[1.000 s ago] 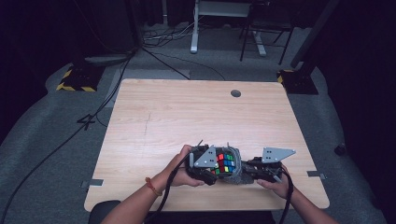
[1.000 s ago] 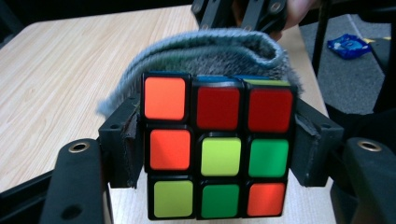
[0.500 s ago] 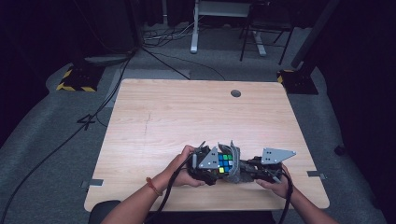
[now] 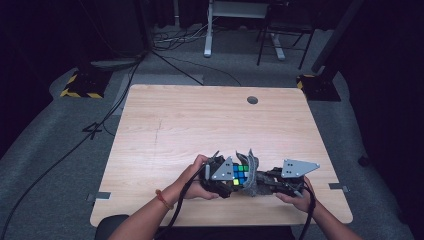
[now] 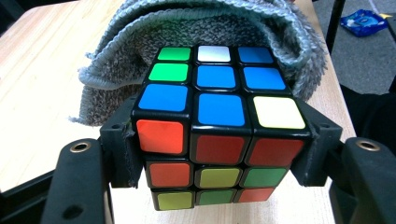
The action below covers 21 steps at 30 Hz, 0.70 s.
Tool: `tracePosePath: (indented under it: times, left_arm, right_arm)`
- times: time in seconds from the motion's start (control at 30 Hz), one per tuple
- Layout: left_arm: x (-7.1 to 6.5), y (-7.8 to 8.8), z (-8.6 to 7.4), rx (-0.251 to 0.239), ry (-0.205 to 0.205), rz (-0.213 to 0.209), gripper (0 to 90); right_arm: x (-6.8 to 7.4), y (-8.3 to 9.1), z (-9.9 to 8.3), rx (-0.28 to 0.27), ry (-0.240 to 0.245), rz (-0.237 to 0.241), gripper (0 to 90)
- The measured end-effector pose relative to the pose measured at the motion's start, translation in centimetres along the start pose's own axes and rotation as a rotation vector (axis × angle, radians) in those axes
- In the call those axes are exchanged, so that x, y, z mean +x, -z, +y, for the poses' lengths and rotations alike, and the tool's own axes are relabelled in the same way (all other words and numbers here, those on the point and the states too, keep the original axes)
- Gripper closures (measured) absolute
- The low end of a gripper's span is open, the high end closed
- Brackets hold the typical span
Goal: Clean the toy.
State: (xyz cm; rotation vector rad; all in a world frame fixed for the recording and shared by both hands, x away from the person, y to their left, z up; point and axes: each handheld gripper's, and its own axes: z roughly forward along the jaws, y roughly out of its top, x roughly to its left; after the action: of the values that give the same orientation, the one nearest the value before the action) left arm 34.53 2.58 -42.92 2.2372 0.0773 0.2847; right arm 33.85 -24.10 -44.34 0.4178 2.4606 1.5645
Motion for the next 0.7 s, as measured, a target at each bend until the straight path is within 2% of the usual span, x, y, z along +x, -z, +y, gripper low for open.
tracePosePath:
  times: [0.17,0.27,0.33,0.4,0.47,0.53,0.63,0.7]
  left_arm:
    - [0.0,-0.3,-0.1,0.034,-0.003,0.001,32.7]
    - [-0.2,-0.3,-0.1,0.042,-0.011,0.018,33.0]
    - [-0.1,-0.2,-0.1,0.028,-0.010,0.021,33.1]
    - [0.0,0.1,0.0,0.012,-0.007,0.014,33.2]
    - [0.0,0.4,0.1,-0.006,-0.008,0.021,33.2]
    - [0.0,0.5,0.1,-0.019,-0.002,0.007,33.1]
    - [0.0,0.1,-0.1,0.015,-0.012,0.008,33.0]
    - [-0.2,-0.2,-0.3,0.037,-0.027,0.025,32.9]
  right_arm:
    - [0.0,-0.1,-0.1,0.000,0.004,0.005,78.9]
    - [-0.1,-0.2,-0.2,0.004,0.001,0.007,78.8]
    - [-0.1,-0.5,-0.4,0.028,0.000,-0.006,78.7]
    - [-0.2,-1.0,-0.8,0.088,0.028,-0.031,78.7]
    - [-0.4,-1.4,-1.2,0.117,0.006,-0.015,78.7]
    - [-0.3,-1.8,-1.4,0.146,0.014,-0.014,78.7]
    - [0.0,-1.9,-1.1,0.119,0.017,-0.010,78.7]
    - [0.0,-1.7,-0.9,0.093,0.012,-0.010,78.7]
